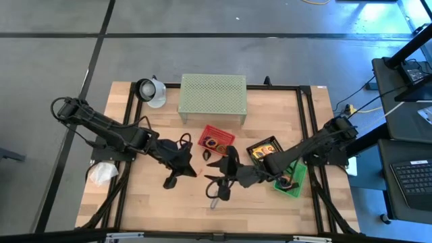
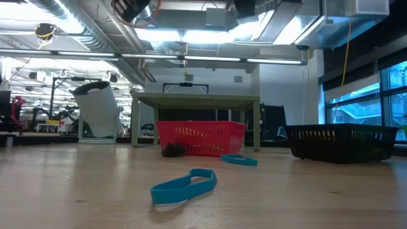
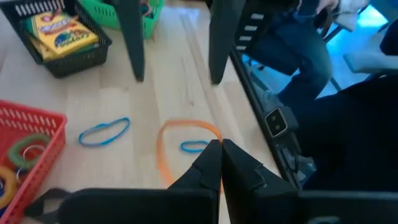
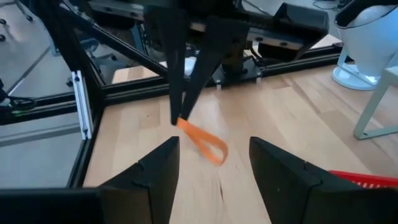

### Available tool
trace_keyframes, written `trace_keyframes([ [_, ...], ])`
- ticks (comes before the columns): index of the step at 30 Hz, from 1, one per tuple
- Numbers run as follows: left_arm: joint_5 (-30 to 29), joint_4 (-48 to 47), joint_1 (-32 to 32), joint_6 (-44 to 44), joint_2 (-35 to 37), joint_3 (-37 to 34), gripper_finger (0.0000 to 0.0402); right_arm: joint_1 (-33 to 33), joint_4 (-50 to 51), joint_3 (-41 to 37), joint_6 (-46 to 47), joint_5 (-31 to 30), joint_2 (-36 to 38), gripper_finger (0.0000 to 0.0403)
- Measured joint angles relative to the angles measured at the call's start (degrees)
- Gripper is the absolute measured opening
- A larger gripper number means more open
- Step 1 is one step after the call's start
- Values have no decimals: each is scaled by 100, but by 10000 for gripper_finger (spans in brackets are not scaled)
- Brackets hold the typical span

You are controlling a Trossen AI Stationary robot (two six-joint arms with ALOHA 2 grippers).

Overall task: Pick & Place Office Desk Supplies
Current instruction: Put the orange rubber band into the green bin

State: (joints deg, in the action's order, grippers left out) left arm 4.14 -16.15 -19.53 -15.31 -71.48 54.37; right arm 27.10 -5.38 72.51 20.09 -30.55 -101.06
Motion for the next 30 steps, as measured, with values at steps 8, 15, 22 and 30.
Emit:
trace_keyframes([
  [8, 164, 426, 41, 112, 0, 0, 1, -90, -109, 0, -12, 119, 0, 196],
  [15, 220, 674, 92, 159, 2, 0, 1, -110, -230, 0, -17, 149, 0, 196],
  [22, 492, 1009, 92, 170, 4, 0, 1, -134, -528, 4, -131, 143, -106, 196],
  [30, 469, 1000, 93, 157, 4, 0, 1, -141, -602, 3, -117, -31, -115, 103],
])
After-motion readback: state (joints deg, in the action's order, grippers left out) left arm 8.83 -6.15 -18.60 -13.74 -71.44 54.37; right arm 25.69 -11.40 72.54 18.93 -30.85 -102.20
